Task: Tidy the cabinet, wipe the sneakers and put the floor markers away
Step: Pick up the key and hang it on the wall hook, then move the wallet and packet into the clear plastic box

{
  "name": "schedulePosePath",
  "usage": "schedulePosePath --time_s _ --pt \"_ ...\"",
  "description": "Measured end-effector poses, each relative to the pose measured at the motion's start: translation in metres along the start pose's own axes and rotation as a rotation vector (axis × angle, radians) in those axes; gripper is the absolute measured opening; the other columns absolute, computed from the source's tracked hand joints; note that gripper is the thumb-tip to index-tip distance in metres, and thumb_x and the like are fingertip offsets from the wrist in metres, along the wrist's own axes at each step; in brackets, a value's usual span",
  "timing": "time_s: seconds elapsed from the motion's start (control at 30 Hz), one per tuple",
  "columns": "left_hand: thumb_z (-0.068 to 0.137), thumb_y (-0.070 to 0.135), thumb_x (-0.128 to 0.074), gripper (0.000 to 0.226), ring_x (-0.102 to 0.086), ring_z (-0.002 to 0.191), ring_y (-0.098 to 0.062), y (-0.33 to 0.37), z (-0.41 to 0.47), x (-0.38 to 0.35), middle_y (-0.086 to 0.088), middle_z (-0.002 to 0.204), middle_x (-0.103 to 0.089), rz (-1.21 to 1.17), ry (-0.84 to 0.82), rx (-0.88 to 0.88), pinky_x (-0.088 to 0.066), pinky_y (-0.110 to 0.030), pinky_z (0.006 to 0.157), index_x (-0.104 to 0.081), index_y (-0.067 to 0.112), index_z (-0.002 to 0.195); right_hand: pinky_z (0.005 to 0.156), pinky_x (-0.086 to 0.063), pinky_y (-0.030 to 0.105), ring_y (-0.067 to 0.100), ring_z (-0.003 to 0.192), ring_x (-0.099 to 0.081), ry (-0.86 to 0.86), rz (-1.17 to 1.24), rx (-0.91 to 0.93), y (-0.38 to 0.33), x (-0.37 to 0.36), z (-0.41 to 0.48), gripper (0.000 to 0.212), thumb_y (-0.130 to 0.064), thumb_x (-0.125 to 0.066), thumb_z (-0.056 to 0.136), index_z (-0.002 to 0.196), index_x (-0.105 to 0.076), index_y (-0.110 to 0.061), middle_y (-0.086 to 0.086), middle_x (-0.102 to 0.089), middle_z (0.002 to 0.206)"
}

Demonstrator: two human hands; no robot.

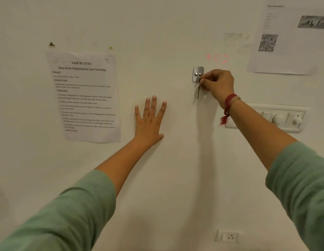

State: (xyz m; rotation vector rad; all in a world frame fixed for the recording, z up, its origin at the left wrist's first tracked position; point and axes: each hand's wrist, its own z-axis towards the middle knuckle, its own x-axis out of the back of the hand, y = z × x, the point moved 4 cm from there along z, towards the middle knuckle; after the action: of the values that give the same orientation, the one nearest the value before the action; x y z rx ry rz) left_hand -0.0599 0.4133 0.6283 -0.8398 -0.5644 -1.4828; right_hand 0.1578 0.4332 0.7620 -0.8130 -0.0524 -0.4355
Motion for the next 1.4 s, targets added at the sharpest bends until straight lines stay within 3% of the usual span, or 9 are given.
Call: schedulePosePath --time_s 0.17,0.33,0.5,0.63,0.77,0.97,1.13,1.3,1.4 --pt "0.071 0.047 -0.079 0.133 0.023 0.143 -0.035 0.000 0.007 -0.010 -0.013 0.155 0.029 -0.054 -0.003 0.029 -0.001 -0.053 0.115 0.032 0.027 0.142 0.079 -0.057 0.035 0.022 0.076 -0.069 0.030 0.002 0.005 0.007 0.000 0.002 0.014 -0.006 -0.071 0.074 0.073 -0.069 -0.019 0.010 -0.071 0.077" --pt "0.068 0.047 -0.080 0.133 0.020 0.145 -0.032 -0.003 0.008 -0.011 -0.011 0.157 0.025 -0.070 0.008 0.040 0.000 -0.050 0.116 0.029 0.030 0.142 0.077 -0.057 0.033 0.010 0.066 -0.065 0.082 0.040 0.012 0.015 0.002 -0.010 0.007 -0.007 -0.069 0.076 0.079 -0.070 -0.013 0.000 -0.068 0.071" --pt "0.067 0.044 -0.082 0.130 0.015 0.146 -0.033 -0.002 0.005 -0.010 -0.013 0.159 0.017 -0.097 0.036 0.050 -0.003 -0.050 0.117 0.019 0.030 0.148 0.072 -0.056 0.043 0.020 0.072 -0.064 0.215 0.168 0.045 0.033 0.026 -0.072 0.007 -0.013 -0.066 0.081 0.080 -0.064 -0.019 0.001 -0.066 0.076" --pt "0.077 0.028 -0.073 0.096 -0.008 0.146 -0.034 0.013 -0.033 -0.018 -0.017 0.158 -0.011 -0.283 0.236 0.053 -0.017 -0.052 0.115 -0.011 0.026 0.150 0.063 -0.048 0.026 0.015 0.070 -0.058 0.230 0.200 0.149 0.045 0.049 -0.193 0.008 -0.005 -0.063 0.085 0.083 -0.059 -0.012 -0.003 -0.060 0.078" --pt "0.080 0.020 -0.067 0.069 -0.035 0.131 -0.026 0.057 -0.112 -0.042 -0.007 0.142 -0.033 -0.535 0.314 0.105 -0.036 -0.040 0.103 -0.032 0.020 0.140 0.053 -0.046 0.028 0.017 0.061 -0.052 0.132 0.259 0.056 0.087 0.071 -0.291 0.013 -0.015 -0.058 0.084 0.083 -0.055 -0.027 -0.014 -0.055 0.075" --pt "0.082 0.023 -0.063 0.062 -0.042 0.125 -0.029 0.124 -0.270 -0.109 -0.008 0.136 -0.034 -0.614 0.001 0.335 -0.042 -0.045 0.100 -0.037 0.016 0.138 0.058 -0.043 0.012 0.000 0.064 -0.054 -0.085 0.210 -0.285 0.173 0.092 -0.407 0.026 -0.013 -0.058 0.083 0.082 -0.054 -0.038 -0.020 -0.058 0.075" --pt "0.081 0.027 -0.053 0.052 -0.044 0.114 -0.030 0.163 -0.397 -0.146 -0.021 0.124 -0.051 -0.507 -0.319 0.385 -0.045 -0.045 0.092 -0.045 0.007 0.128 0.060 -0.047 0.022 0.013 0.067 -0.056 -0.294 0.082 -0.515 0.244 0.099 -0.514 0.027 -0.009 -0.059 0.084 0.084 -0.054 -0.035 -0.007 -0.057 0.077" --pt "0.070 0.009 -0.074 0.066 -0.046 0.117 -0.026 0.197 -0.500 -0.187 -0.014 0.130 -0.047 -0.581 -0.597 0.352 -0.048 -0.042 0.093 -0.046 0.013 0.129 0.063 -0.052 0.031 0.009 0.080 -0.058 -0.548 -0.248 -0.751 0.320 0.100 -0.622 0.017 -0.017 -0.061 0.086 0.086 -0.052 -0.031 -0.009 -0.058 0.086" --pt "0.067 0.011 -0.077 0.072 -0.046 0.117 -0.024 0.214 -0.543 -0.211 -0.011 0.129 -0.048 -0.621 -0.698 0.409 -0.048 -0.040 0.091 -0.042 0.019 0.129 0.075 -0.050 0.043 0.022 0.091 -0.059 -0.710 -0.488 -0.835 0.368 0.090 -0.678 0.016 -0.023 -0.064 0.083 0.096 -0.056 -0.022 0.002 -0.057 0.099"
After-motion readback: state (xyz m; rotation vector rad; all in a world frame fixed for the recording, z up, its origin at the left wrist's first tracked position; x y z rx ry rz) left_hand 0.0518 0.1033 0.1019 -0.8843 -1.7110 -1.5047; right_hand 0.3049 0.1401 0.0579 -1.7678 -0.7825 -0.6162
